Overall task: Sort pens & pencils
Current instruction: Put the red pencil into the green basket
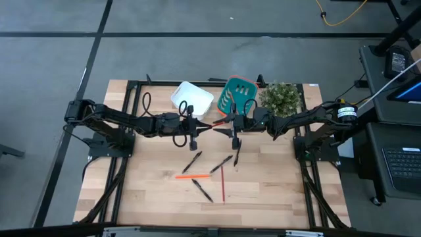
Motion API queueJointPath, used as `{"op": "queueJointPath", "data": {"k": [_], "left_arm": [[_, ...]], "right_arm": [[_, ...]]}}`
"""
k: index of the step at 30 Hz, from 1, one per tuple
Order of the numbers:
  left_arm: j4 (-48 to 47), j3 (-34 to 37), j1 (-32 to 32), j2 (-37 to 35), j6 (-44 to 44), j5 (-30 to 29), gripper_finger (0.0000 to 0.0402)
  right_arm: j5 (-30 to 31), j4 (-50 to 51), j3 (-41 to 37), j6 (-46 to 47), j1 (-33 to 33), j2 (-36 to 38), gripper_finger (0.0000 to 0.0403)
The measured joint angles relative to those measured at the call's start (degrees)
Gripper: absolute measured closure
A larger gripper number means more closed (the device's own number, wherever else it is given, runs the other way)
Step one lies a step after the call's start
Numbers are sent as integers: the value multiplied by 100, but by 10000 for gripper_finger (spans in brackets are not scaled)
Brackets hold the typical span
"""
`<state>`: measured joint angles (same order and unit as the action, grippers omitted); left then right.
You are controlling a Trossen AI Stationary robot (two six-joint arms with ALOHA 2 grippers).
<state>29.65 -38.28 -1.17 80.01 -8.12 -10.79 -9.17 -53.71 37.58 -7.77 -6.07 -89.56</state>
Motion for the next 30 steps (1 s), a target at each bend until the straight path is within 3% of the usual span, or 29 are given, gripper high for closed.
{"op": "queueJointPath", "data": {"k": [11, 16, 26, 30], "left_arm": [[119, 7, 0, 74, 2, 45, 384], [244, 2, -48, 166, 25, 289, 384], [273, 2, -59, 212, 71, 295, 382], [260, 2, -55, 214, 100, 306, 363]], "right_arm": [[-4, 0, 0, 7, -1, 0, 328], [-2, 23, -2, -7, -2, 2, 378], [0, 68, -4, -4, -2, 9, 378], [2, 74, -3, -7, -9, 9, 378]]}}
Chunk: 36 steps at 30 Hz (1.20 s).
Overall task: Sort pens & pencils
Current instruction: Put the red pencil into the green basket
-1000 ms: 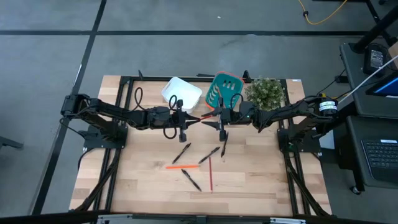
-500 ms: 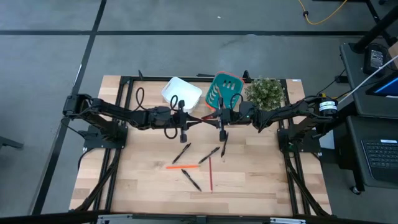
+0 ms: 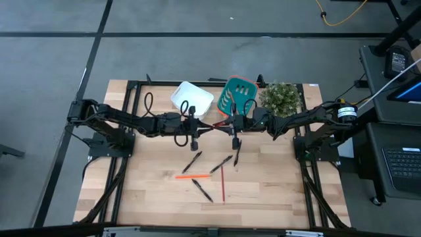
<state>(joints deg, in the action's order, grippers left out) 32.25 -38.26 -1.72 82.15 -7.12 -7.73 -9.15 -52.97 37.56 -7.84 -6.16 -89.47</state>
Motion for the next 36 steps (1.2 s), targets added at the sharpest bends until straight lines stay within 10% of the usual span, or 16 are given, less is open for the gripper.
{"op": "queueJointPath", "data": {"k": [8, 20, 27, 36], "left_arm": [[-109, -1, -8, 2, -103, -139, 299], [-711, -4, -15, 0, -343, -1179, 289], [-1076, -4, -51, 0, -417, -1676, 289], [-1176, -4, -140, 0, -536, -1666, 289]], "right_arm": [[156, 8, 1, 4, -79, 0, 378], [1997, 272, 1, 51, -354, 106, 378], [3438, 1336, 2, 196, -437, 678, 378], [3520, 3575, 464, 1382, -708, 1244, 378]]}}
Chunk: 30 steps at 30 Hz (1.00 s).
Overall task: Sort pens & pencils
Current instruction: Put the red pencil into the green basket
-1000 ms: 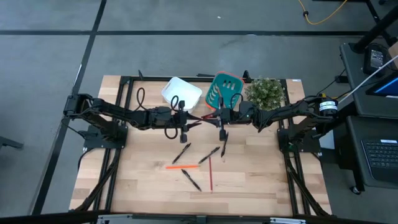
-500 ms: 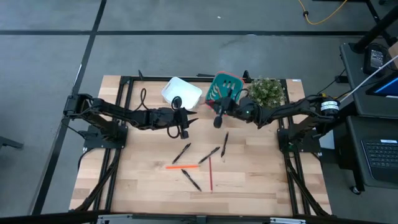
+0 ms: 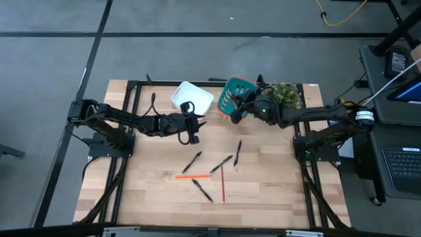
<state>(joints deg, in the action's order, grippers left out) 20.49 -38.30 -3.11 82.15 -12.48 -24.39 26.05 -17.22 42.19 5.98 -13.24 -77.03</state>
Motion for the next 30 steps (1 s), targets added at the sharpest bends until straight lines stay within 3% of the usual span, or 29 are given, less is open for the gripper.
{"op": "queueJointPath", "data": {"k": [6, 12, 20, 30], "left_arm": [[-52, 0, 0, 0, -14, 5, 288], [-57, 0, -4, -2, -21, 7, 287], [-59, 0, -4, -2, -25, 7, 287], [-52, 0, -4, -2, -25, 9, 287]], "right_arm": [[-88, 1592, 680, 452, -303, -119, 378], [-917, 2639, 1164, 844, -755, -224, 378], [-2116, 3014, 1304, 1161, -1506, -415, 378], [-2489, 3026, 1303, 1173, -1980, -977, 378]]}}
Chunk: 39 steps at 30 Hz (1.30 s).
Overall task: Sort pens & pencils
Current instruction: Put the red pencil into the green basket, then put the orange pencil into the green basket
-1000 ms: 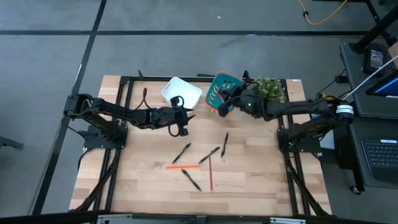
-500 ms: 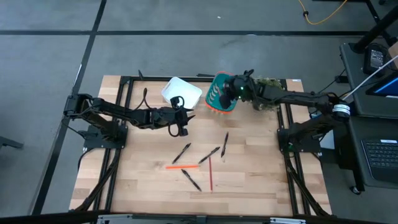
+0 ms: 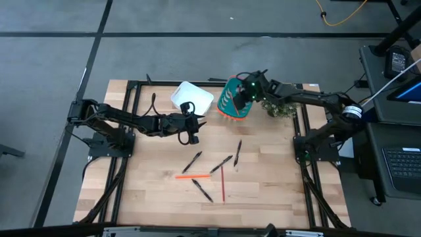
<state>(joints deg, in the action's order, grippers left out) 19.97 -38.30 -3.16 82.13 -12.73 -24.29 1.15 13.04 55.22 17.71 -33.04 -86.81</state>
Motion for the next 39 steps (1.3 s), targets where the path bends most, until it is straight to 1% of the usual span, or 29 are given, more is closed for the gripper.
{"op": "queueJointPath", "data": {"k": [8, 16, 18, 20, 23, 26, 34, 39], "left_arm": [[0, 0, 0, 0, -41, 0, 287], [2, 0, -44, 0, -130, 2, 287], [0, 0, -86, 0, -103, 2, 287], [-12, 0, -121, 0, -94, 2, 289], [-61, 0, -146, 0, -92, 2, 288], [-137, 0, -144, 0, -88, 2, 287], [-153, 0, -185, 0, -92, 0, 287], [-151, 0, -289, 0, -93, -4, 289]], "right_arm": [[-552, -473, 10, -24, -100, -580, 378], [-617, -518, 11, -131, -98, -717, 378], [-738, -503, 7, -144, -98, -714, 363], [-762, -418, -12, -149, -98, -726, 339], [-714, -449, -13, -150, -98, -731, 312], [-530, -466, -13, -179, -98, -730, 300], [-184, -844, -11, -600, -98, -727, 300], [-173, -1245, -11, -777, -98, -612, 300]]}}
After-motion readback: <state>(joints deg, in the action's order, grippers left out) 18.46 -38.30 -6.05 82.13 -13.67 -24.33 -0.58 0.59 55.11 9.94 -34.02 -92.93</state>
